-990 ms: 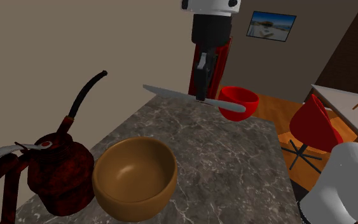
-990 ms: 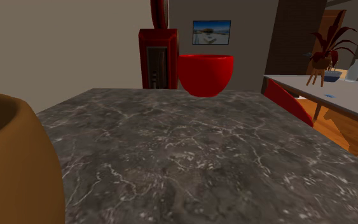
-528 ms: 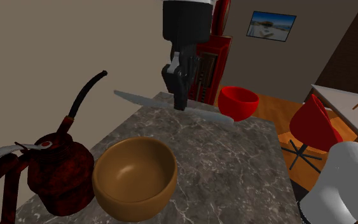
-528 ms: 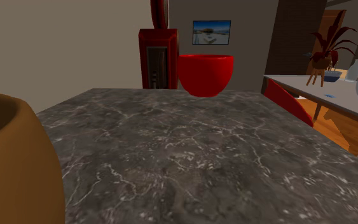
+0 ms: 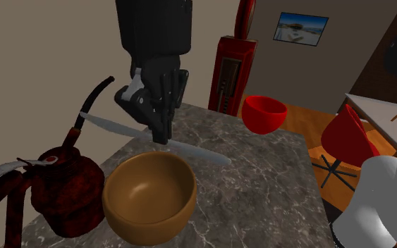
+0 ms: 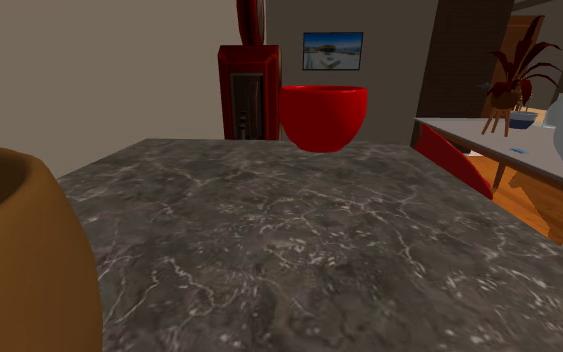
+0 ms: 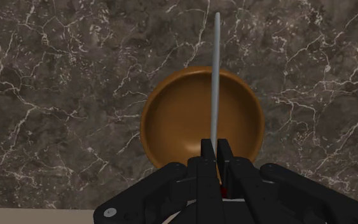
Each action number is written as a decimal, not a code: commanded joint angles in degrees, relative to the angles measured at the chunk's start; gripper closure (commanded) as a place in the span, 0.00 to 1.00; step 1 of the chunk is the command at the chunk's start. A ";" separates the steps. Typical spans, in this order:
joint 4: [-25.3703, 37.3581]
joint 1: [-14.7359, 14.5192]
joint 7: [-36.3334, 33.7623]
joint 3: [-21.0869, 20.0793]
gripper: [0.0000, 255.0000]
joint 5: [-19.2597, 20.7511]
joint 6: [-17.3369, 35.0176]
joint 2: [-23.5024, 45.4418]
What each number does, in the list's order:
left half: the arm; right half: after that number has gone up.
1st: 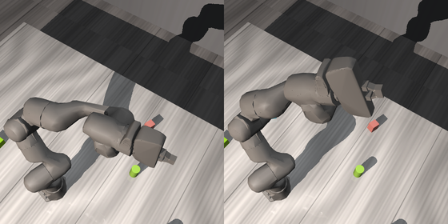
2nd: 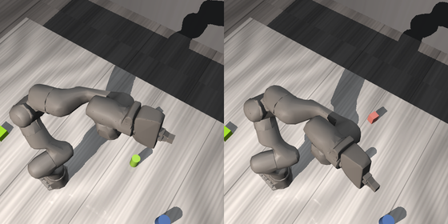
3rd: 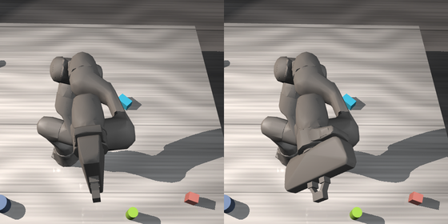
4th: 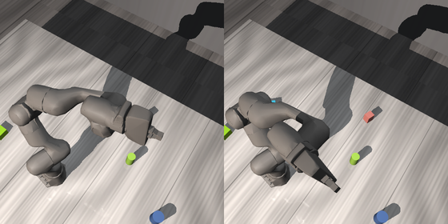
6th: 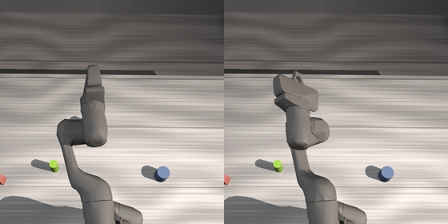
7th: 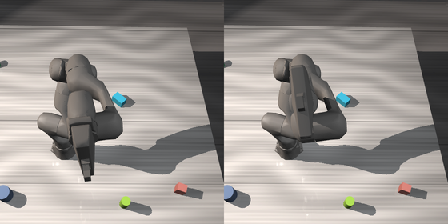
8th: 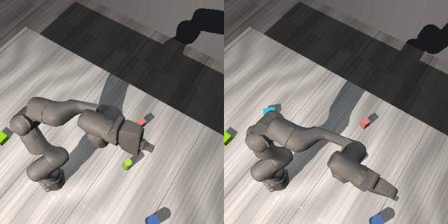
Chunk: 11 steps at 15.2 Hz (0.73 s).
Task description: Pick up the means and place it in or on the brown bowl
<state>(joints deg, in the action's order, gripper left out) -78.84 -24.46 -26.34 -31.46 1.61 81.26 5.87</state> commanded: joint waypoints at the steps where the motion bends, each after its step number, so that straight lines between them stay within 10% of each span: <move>1: -2.57 0.13 -0.03 0.01 1.00 -0.45 1.88 -0.81; 11: -13.29 0.89 1.03 0.45 1.00 -1.77 10.36 -3.41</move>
<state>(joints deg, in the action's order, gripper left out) -91.00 -23.62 -25.39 -31.04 -0.04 90.70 2.67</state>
